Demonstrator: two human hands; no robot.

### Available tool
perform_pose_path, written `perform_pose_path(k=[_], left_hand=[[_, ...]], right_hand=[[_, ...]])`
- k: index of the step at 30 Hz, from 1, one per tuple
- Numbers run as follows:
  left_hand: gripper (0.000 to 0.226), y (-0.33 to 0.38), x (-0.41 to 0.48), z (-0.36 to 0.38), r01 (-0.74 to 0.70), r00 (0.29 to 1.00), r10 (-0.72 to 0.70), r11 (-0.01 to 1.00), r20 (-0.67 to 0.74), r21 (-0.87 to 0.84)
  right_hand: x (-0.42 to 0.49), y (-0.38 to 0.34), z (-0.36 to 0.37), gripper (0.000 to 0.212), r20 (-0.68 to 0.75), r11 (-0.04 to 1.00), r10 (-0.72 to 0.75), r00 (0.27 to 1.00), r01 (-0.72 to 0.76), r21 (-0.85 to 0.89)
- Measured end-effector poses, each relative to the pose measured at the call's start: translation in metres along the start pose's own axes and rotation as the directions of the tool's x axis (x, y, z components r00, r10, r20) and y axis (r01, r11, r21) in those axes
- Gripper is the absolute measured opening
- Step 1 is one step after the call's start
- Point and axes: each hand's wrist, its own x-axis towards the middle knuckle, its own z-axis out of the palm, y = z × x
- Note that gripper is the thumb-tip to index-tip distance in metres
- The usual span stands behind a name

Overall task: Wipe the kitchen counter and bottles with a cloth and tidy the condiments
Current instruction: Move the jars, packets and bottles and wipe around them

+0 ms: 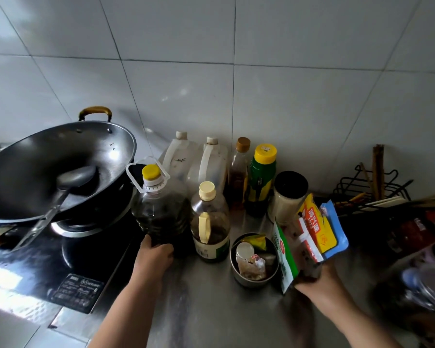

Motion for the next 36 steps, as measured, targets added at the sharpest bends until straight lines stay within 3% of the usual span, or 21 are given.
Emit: perform_pose_path(k=[4, 7, 10, 19, 26, 30, 33, 36], left_hand=[[0.024, -0.006, -0.011, 0.005, 0.065, 0.998, -0.062, 0.992, -0.028, 0.111], [0.010, -0.009, -0.024, 0.024, 0.182, 0.963, -0.217, 0.962, 0.162, 0.203], [0.005, -0.010, -0.035, 0.048, 0.185, 0.917, -0.265, 0.944, 0.298, 0.271], [0.017, -0.012, -0.060, 0.094, 0.163, 0.863, -0.369, 0.850, 0.344, 0.502], [0.022, -0.022, -0.054, 0.130, 0.278, 0.888, -0.377, 0.896, 0.264, 0.346], [0.024, -0.015, -0.050, 0.153, 0.347, 0.900, -0.369, 0.929, 0.233, 0.131], [0.020, -0.007, -0.050, 0.163, 0.295, 0.922, -0.300, 0.954, 0.245, 0.055], [0.017, 0.001, -0.056, 0.167, 0.306, 0.925, -0.298, 0.952, 0.236, 0.004]], right_hand=[[-0.002, -0.003, 0.002, 0.091, -0.016, 0.999, -0.031, 0.999, 0.031, -0.018], [-0.003, -0.005, 0.002, 0.092, -0.026, 0.999, -0.035, 0.999, 0.034, -0.035], [-0.004, -0.003, 0.002, 0.094, -0.039, 0.999, -0.036, 0.999, 0.034, -0.041], [-0.006, -0.017, -0.004, 0.066, -0.106, 0.992, -0.013, 0.994, 0.000, -0.125], [-0.008, -0.016, -0.007, 0.074, -0.080, 0.989, 0.045, 0.996, -0.056, -0.139], [-0.006, -0.013, -0.011, 0.067, -0.074, 0.970, 0.120, 0.990, -0.133, -0.206], [-0.004, -0.012, -0.015, 0.058, -0.049, 0.938, 0.207, 0.977, -0.213, -0.275], [0.001, -0.009, -0.020, 0.053, -0.036, 0.934, 0.172, 0.984, -0.175, -0.310]])
